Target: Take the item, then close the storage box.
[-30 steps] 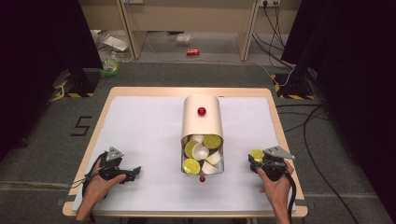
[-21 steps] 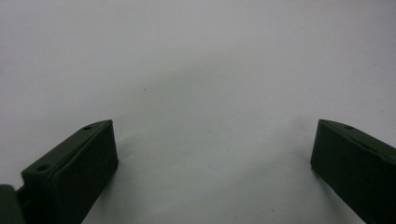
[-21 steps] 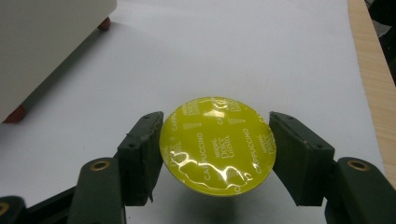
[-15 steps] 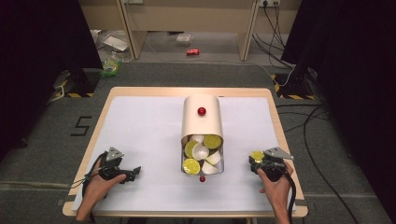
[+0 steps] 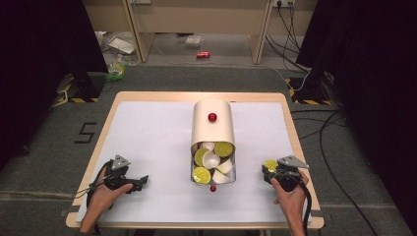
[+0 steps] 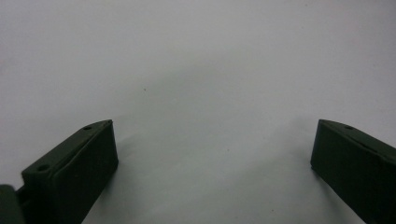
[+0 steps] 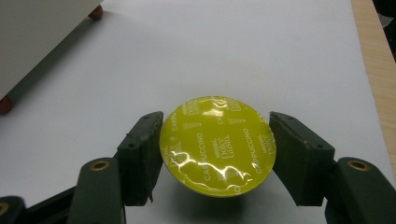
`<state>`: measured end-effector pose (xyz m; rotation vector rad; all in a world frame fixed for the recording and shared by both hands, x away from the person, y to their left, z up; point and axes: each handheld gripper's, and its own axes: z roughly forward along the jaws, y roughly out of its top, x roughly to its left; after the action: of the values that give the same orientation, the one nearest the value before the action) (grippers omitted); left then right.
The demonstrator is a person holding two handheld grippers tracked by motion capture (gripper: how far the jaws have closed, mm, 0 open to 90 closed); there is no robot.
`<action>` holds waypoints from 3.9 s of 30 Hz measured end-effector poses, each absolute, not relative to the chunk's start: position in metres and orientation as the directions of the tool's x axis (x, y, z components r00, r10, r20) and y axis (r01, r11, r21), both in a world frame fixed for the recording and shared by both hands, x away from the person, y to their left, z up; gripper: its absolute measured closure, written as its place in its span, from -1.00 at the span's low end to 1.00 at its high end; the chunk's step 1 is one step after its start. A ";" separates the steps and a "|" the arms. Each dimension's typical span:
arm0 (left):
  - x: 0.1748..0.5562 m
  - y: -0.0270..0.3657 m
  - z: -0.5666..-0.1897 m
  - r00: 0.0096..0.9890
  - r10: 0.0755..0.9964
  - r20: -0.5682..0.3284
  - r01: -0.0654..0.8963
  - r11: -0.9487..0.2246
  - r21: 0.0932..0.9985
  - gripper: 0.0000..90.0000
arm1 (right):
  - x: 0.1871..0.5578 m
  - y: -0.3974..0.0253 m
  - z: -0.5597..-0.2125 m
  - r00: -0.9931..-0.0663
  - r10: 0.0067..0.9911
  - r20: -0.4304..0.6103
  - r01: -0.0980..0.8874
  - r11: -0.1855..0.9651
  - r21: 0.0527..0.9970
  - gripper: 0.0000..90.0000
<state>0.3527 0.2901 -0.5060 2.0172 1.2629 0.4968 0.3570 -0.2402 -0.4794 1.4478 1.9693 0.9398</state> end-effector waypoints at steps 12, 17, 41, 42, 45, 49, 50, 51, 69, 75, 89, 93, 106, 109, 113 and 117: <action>0.353 0.290 -0.506 0.453 0.891 -0.039 0.624 -0.285 0.727 -1.00 | 0.354 -0.241 -0.475 -0.299 0.954 0.017 0.581 0.168 0.796 -0.29; 0.353 0.290 -0.506 0.453 0.891 -0.039 0.624 -0.286 0.727 -1.00 | 0.350 -0.241 -0.468 -0.310 0.950 0.023 0.553 0.160 0.818 -0.31; 0.353 0.290 -0.506 0.453 0.891 -0.040 0.624 -0.285 0.728 -1.00 | 0.311 -0.224 -0.432 -0.365 0.931 0.023 0.462 0.159 0.873 -0.33; 0.353 0.290 -0.506 0.453 0.891 -0.040 0.624 -0.284 0.728 -1.00 | 0.310 -0.223 -0.431 -0.369 0.929 0.020 0.456 0.163 0.875 -0.33; 0.353 0.290 -0.506 0.452 0.891 -0.040 0.624 -0.284 0.728 -1.00 | 0.306 -0.220 -0.430 -0.381 0.924 0.023 0.449 0.164 0.878 -0.33; 0.353 0.290 -0.506 0.452 0.891 -0.040 0.625 -0.284 0.728 -1.00 | 0.303 -0.213 -0.428 -0.401 0.916 0.023 0.446 0.173 0.878 -0.33; 0.353 0.290 -0.506 0.452 0.891 -0.040 0.625 -0.285 0.727 -1.00 | 0.302 -0.212 -0.428 -0.407 0.913 0.019 0.443 0.179 0.879 -0.33; 0.353 0.290 -0.506 0.452 0.891 -0.040 0.625 -0.285 0.727 -1.00 | 0.301 -0.211 -0.428 -0.410 0.912 0.019 0.439 0.180 0.880 -0.33; 0.353 0.290 -0.506 0.452 0.891 -0.041 0.624 -0.284 0.728 -1.00 | 0.286 -0.203 -0.428 -0.444 0.896 0.017 0.434 0.199 0.879 -0.34; 0.353 0.290 -0.506 0.452 0.891 -0.041 0.625 -0.284 0.727 -1.00 | 0.281 -0.202 -0.429 -0.457 0.889 0.011 0.430 0.210 0.878 -0.33; 0.353 0.290 -0.506 0.452 0.891 -0.041 0.624 -0.283 0.728 -1.00 | 0.265 -0.199 -0.425 -0.497 0.867 0.000 0.392 0.225 0.892 -0.30; 0.353 0.290 -0.506 0.453 0.891 -0.040 0.625 -0.285 0.727 -1.00 | 0.263 -0.193 -0.424 -0.521 0.854 -0.005 0.381 0.239 0.893 -0.30; 0.353 0.290 -0.506 0.453 0.891 -0.040 0.624 -0.285 0.727 -1.00 | 0.259 -0.179 -0.424 -0.574 0.818 -0.026 0.350 0.275 0.896 -0.29; 0.353 0.290 -0.506 0.453 0.890 -0.039 0.624 -0.286 0.727 -1.00 | 0.259 -0.175 -0.424 -0.586 0.810 -0.029 0.342 0.280 0.897 -0.29; 0.353 0.290 -0.506 0.453 0.891 -0.039 0.624 -0.286 0.727 -1.00 | 0.259 -0.172 -0.424 -0.592 0.805 -0.034 0.336 0.285 0.898 -0.29; 0.353 0.290 -0.506 0.453 0.891 -0.038 0.624 -0.286 0.727 -1.00 | 0.260 -0.167 -0.423 -0.598 0.801 -0.035 0.332 0.287 0.898 -0.29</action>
<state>0.3528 0.2900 -0.5060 2.0197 1.2617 0.4982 0.2599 -0.1675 -0.4235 1.0118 2.0740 1.2707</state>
